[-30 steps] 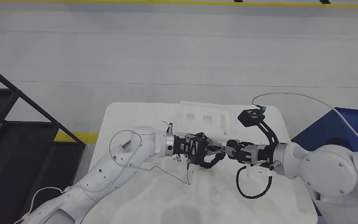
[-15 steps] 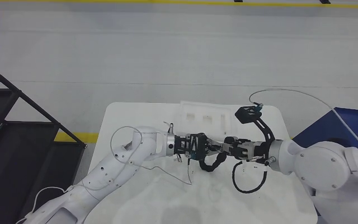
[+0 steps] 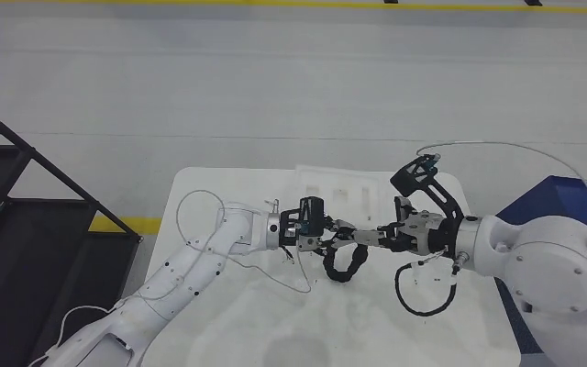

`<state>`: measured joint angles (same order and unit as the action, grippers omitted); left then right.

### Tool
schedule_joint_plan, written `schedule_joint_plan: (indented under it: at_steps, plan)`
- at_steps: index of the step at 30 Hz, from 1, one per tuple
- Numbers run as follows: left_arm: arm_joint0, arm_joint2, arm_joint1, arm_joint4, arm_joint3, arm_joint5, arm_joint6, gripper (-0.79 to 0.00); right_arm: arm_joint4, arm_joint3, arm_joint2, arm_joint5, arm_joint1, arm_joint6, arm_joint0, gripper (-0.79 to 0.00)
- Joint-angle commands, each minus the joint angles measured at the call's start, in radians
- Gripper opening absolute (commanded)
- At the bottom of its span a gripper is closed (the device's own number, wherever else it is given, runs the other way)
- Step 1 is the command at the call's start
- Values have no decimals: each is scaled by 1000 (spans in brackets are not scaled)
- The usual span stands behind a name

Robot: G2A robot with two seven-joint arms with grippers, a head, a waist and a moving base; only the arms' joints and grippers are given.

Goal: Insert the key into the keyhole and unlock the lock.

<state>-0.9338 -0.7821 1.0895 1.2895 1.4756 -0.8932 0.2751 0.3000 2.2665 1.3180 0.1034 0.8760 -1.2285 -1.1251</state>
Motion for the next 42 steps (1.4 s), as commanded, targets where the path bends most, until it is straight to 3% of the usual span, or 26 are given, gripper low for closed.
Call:
schedule_joint_plan:
  at_steps: [1,6,16,28,31,42]
  plan:
    - [5,-4,2,-69,-29,-41,-28,-785,-33,-12,14,-78,-2,-3,-3,0]
    - [27,-16,4,-218,-80,-119,-102,-785,-38,-28,29,-233,-13,-70,-21,0]
    - [94,68,-24,-426,-57,-119,-252,-785,-125,-118,-27,-475,-20,-101,-51,0]
    - [122,91,-57,-436,-26,-119,-312,-785,-144,-125,-30,-484,-20,-95,-52,0]
    - [124,105,-63,-440,-17,-119,-345,-785,-63,-100,-27,-488,-23,-68,-62,0]
    - [135,119,-70,-531,-30,-119,-357,-785,222,-45,-35,-784,-40,88,-44,0]
